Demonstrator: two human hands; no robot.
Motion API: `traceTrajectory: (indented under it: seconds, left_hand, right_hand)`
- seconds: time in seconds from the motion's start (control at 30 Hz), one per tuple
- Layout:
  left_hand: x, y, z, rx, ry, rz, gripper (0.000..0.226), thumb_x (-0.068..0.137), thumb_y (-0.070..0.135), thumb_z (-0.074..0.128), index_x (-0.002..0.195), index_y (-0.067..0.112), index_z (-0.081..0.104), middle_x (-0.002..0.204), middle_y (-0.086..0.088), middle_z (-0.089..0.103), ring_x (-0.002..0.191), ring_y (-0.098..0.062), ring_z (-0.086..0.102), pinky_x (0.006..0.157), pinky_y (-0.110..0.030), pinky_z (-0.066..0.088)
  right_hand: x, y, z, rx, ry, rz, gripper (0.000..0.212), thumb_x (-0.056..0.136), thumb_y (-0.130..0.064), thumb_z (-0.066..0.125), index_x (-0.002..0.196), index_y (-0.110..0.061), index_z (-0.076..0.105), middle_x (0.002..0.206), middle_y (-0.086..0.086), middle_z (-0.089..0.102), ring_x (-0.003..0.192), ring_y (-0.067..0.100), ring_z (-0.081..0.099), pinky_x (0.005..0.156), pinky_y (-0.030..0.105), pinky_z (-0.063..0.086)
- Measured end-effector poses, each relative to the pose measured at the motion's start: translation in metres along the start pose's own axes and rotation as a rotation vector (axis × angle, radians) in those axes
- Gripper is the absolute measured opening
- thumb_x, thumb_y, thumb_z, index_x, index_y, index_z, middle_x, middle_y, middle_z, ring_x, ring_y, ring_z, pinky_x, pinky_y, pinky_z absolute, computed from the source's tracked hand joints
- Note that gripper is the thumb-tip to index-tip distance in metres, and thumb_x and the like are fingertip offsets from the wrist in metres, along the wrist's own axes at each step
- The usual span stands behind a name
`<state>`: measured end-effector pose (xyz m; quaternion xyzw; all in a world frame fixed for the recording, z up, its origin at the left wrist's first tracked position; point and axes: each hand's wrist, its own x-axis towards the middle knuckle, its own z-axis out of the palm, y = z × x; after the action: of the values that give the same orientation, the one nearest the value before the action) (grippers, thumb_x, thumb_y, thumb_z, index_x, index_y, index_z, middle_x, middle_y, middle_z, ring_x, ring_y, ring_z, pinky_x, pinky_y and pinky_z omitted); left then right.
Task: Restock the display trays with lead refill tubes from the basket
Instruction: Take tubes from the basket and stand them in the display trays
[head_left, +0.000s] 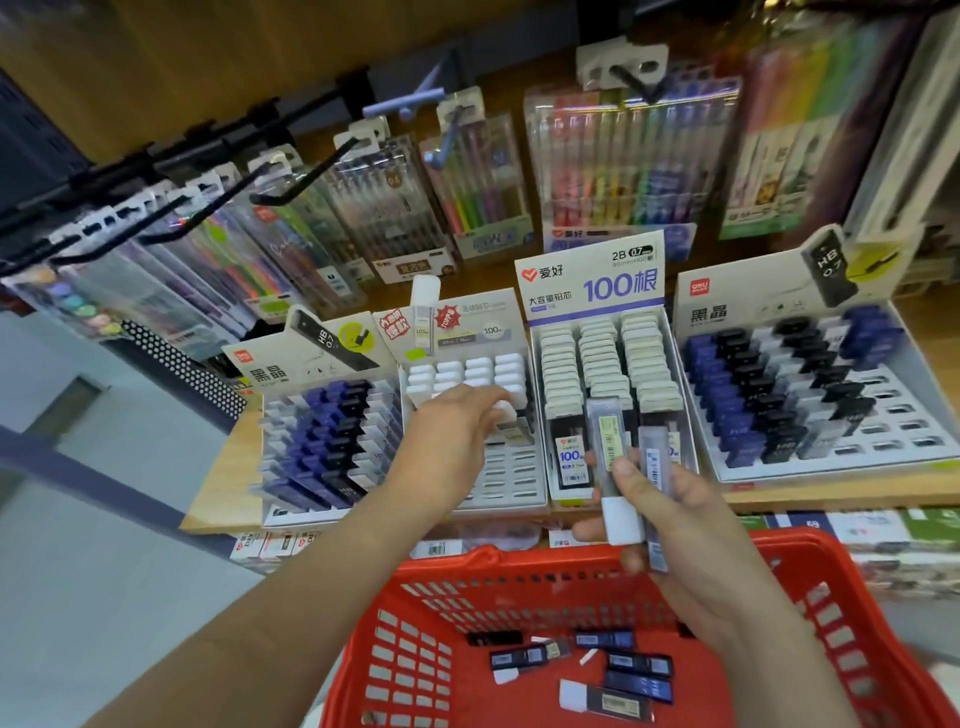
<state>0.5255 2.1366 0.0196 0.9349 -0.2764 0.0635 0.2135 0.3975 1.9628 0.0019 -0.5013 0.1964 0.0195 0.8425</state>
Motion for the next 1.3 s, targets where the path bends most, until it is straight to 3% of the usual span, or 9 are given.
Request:
traceTrajectory:
  seconds: [0.1,0.23,0.47,0.63,0.73,0.87,0.97,1.1,1.3]
  left_hand:
    - [0.004,0.003,-0.001,-0.094,0.068,-0.114,0.013,0.094,0.016,0.058,0.106,0.018,0.058,0.088,-0.006,0.068,0.078,-0.023,0.064,0.071,-0.036,0.052]
    - [0.009,0.004,-0.001,0.06,0.161,0.046,0.01,0.085,0.013,0.069,0.094,0.01,0.073,0.086,-0.005,0.068,0.08,-0.025,0.062,0.073,-0.027,0.047]
    - [0.004,0.008,0.002,0.102,0.165,0.033,0.013,0.087,0.011,0.067,0.097,0.013,0.075,0.085,-0.001,0.059,0.081,-0.024,0.056,0.072,-0.025,0.041]
    - [-0.021,0.057,-0.036,-0.693,-0.139,-0.313,0.015,0.093,0.011,0.059,0.096,0.02,0.071,0.084,0.0,0.065,0.071,-0.015,0.056,0.063,-0.024,0.051]
    - [-0.048,0.071,-0.055,-0.652,-0.282,-0.158,0.019,0.083,0.024,0.071,0.102,0.023,0.072,0.099,0.002,0.064,0.084,-0.014,0.062,0.067,-0.026,0.055]
    - [-0.069,0.065,-0.063,-0.372,-0.183,-0.043,0.028,0.074,0.031,0.079,0.098,0.038,0.068,0.099,0.016,0.06,0.085,-0.005,0.062,0.072,-0.025,0.056]
    - [-0.073,0.055,-0.073,-0.416,-0.093,-0.205,0.016,0.07,0.042,0.071,0.083,0.032,0.069,0.077,0.012,0.067,0.064,-0.009,0.063,0.064,-0.029,0.056]
    - [-0.068,0.038,-0.082,-0.596,-0.035,-0.404,0.017,0.075,0.026,0.074,0.084,0.012,0.071,0.063,-0.009,0.067,0.052,-0.018,0.063,0.053,-0.025,0.052]
    - [-0.049,0.003,-0.094,-0.516,-0.202,-0.462,0.015,0.088,0.003,0.063,0.101,0.004,0.071,0.068,-0.006,0.069,0.059,-0.013,0.065,0.062,-0.024,0.056]
  right_hand:
    - [0.0,0.0,0.0,-0.006,-0.007,-0.009,0.025,0.08,-0.032,0.062,0.097,-0.013,0.065,0.073,0.001,0.072,0.075,0.029,0.074,0.034,0.017,0.029]
    - [-0.003,-0.001,0.004,0.017,-0.043,0.0,0.016,0.084,-0.022,0.065,0.091,-0.008,0.069,0.066,-0.002,0.07,0.053,0.002,0.063,0.036,0.013,0.036]
    - [-0.003,-0.005,0.007,0.139,-0.024,-0.056,0.016,0.091,-0.004,0.062,0.105,-0.012,0.065,0.071,-0.003,0.067,0.056,0.005,0.061,0.04,0.014,0.042]
    - [-0.004,-0.011,0.014,0.105,-0.002,-0.186,0.05,0.089,0.0,0.065,0.124,-0.033,0.056,0.069,-0.005,0.063,0.066,0.02,0.066,0.051,0.028,0.051]
    - [-0.005,-0.009,0.022,0.098,0.04,-0.189,0.047,0.085,-0.001,0.07,0.121,-0.029,0.056,0.074,0.005,0.065,0.065,0.03,0.065,0.066,0.046,0.058]
    - [-0.007,-0.004,0.034,0.064,0.058,-0.114,0.039,0.078,-0.019,0.077,0.112,-0.018,0.056,0.077,0.011,0.073,0.053,0.021,0.062,0.056,0.032,0.052]
    - [-0.008,0.001,0.041,-0.034,0.034,-0.042,0.031,0.08,-0.035,0.073,0.093,-0.01,0.062,0.069,0.011,0.069,0.046,0.016,0.055,0.039,0.018,0.036]
    - [-0.01,0.008,0.052,-0.167,-0.018,0.031,0.035,0.092,-0.041,0.061,0.078,-0.009,0.058,0.052,0.008,0.059,0.036,0.014,0.044,0.037,0.018,0.027]
    - [-0.004,0.024,0.061,-0.266,-0.099,0.095,0.042,0.097,-0.042,0.054,0.073,-0.008,0.056,0.044,-0.002,0.049,0.035,0.009,0.034,0.037,0.018,0.025]
